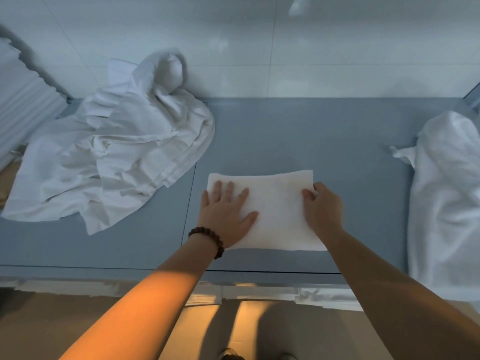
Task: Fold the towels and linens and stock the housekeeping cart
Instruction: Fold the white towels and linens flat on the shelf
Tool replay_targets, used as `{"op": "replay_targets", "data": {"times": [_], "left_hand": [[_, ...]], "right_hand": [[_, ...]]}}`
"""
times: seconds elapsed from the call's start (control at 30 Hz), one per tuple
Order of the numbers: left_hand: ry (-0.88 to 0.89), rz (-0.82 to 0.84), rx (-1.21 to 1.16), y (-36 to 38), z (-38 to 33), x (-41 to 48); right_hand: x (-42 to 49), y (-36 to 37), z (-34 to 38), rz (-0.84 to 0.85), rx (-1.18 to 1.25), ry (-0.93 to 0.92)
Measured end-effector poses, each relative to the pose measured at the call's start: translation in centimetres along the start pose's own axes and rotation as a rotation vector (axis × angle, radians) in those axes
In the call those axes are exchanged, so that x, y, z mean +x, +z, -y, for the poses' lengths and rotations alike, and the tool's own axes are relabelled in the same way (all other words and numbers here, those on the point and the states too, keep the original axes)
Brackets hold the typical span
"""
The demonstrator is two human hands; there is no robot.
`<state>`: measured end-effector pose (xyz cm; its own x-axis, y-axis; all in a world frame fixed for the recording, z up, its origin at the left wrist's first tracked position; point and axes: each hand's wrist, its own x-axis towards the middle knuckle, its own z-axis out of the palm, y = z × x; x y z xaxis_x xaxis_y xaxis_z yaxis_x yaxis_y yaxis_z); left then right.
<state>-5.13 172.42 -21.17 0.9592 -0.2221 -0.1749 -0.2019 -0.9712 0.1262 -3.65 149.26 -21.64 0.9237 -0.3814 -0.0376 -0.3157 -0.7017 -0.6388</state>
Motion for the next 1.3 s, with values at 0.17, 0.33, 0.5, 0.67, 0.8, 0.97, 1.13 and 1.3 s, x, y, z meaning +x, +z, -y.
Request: {"op": "replay_targets", "data": {"times": [0.17,0.33,0.5,0.67,0.8,0.97,1.13,1.3], "left_hand": [[0.006,0.009,0.093,1.1,0.0,0.3],[0.021,-0.018,0.098,1.0,-0.6,0.7],[0.012,-0.049,0.023,2.2,-0.6,0.8],[-0.003,-0.073,-0.021,2.7,0.1,0.9],[-0.002,-0.092,-0.081,2.8,1.1,0.9],[-0.025,-0.148,-0.431,3.2,2.6,1.1],[-0.065,-0.165,-0.237,2.3,1.3,0.8],[-0.114,-0.173,-0.150,2.3,-2.8,-1.0]], "right_hand": [[-1.4,0.3,2.4,-0.048,-0.326,-0.327],[-4.0,3.1,5.1,0.090,-0.571,-0.658],[-3.4,4.9,3.7,0.293,-0.613,-0.520],[-2.6,5.4,2.9,0.307,-0.595,-0.521],[-1.4,4.1,0.5,0.269,-0.591,-0.450],[-1.3,3.7,-0.6,0.257,-0.522,-0.427],[-1.5,3.1,0.6,0.278,-0.599,-0.386],[-5.1,4.8,3.6,0.271,-0.541,-0.482]]}}
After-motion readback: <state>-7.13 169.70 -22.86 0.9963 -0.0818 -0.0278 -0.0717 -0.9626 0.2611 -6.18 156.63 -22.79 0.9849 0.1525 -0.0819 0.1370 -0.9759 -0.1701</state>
